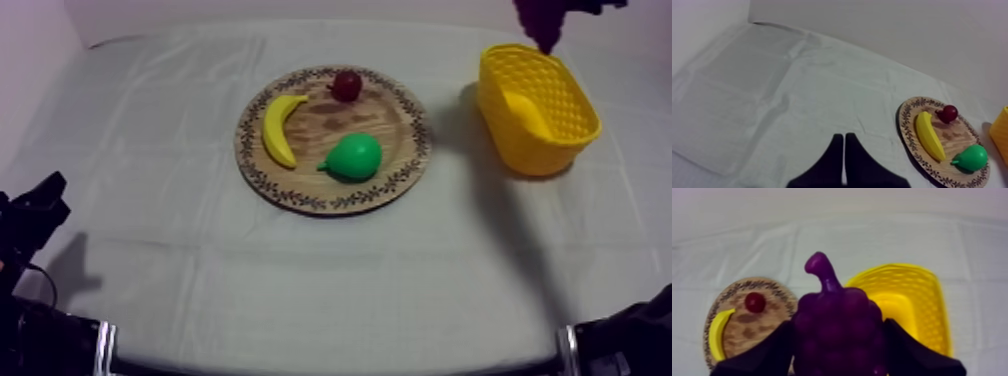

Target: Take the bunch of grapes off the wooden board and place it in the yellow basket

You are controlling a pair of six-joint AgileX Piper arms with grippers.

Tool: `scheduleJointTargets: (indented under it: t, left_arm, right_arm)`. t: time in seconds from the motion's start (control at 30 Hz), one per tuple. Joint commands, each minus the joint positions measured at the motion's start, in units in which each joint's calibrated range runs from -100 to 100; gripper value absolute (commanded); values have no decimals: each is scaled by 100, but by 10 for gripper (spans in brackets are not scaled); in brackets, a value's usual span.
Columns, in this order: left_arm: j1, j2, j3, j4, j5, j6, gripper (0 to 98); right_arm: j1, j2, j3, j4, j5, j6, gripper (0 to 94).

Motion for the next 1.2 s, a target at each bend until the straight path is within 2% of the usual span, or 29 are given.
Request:
scheduleJointTargets:
  t: [0.0,0.17,0.5,0.87,1.17]
  left_arm:
    - [-2,0,-3,1,1,1,1]
    - [-2,0,-3,1,1,1,1]
    - [-2,0,-3,1,1,1,1]
    - [-2,0,-3,1,1,1,1]
    - [-2,0,-3,1,1,1,1]
  right_arm:
    - [210,-287,124,-22,28,176,301]
    - [347,-669,581,3,25,334,301]
    - [306,-807,1270,87,-197,429,286]
    - [535,90,1158,120,-696,474,286]
    - [770,1043,670,-8,-944,689,288]
